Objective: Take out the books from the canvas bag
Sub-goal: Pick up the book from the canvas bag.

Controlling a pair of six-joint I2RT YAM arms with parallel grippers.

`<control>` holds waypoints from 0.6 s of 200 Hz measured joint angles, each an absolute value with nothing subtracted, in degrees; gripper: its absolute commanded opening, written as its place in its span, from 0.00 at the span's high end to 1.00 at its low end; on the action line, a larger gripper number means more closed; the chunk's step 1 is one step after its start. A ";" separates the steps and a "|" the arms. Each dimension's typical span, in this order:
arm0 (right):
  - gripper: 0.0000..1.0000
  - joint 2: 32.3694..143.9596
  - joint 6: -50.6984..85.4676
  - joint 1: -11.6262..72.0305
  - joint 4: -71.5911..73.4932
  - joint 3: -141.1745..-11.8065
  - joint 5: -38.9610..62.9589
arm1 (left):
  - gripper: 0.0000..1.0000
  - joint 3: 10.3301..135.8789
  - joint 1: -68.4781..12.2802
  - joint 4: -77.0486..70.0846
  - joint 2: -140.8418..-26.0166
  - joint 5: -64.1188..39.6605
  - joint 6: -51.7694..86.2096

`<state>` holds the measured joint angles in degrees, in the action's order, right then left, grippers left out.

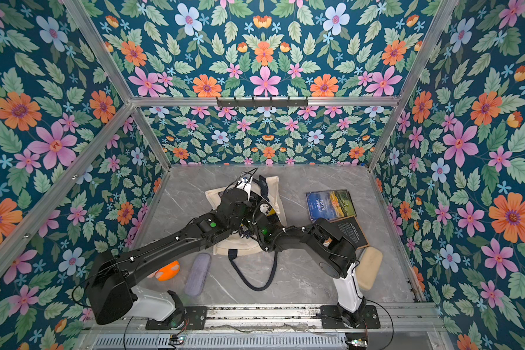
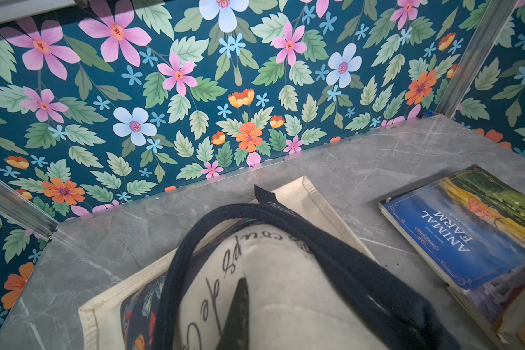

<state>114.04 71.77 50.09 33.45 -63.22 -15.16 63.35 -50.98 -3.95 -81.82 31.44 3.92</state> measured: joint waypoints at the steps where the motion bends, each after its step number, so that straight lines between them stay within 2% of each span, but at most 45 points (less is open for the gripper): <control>1: 0.68 114.08 71.77 50.06 33.45 -63.26 -15.14 | 1.00 63.35 -50.98 -3.95 -81.82 31.44 3.92; 52: 0.65 117.14 70.28 49.39 32.93 -65.67 -15.84 | 1.00 63.13 -50.94 -3.38 -81.91 30.85 4.10; 120: 0.60 122.87 62.02 48.31 43.33 -68.86 -13.98 | 1.00 62.22 -50.85 -2.55 -81.08 29.85 4.27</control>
<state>122.87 62.02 48.31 43.33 -68.86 -13.98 62.22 -50.85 -2.55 -81.08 29.85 4.27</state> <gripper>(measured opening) 0.402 0.049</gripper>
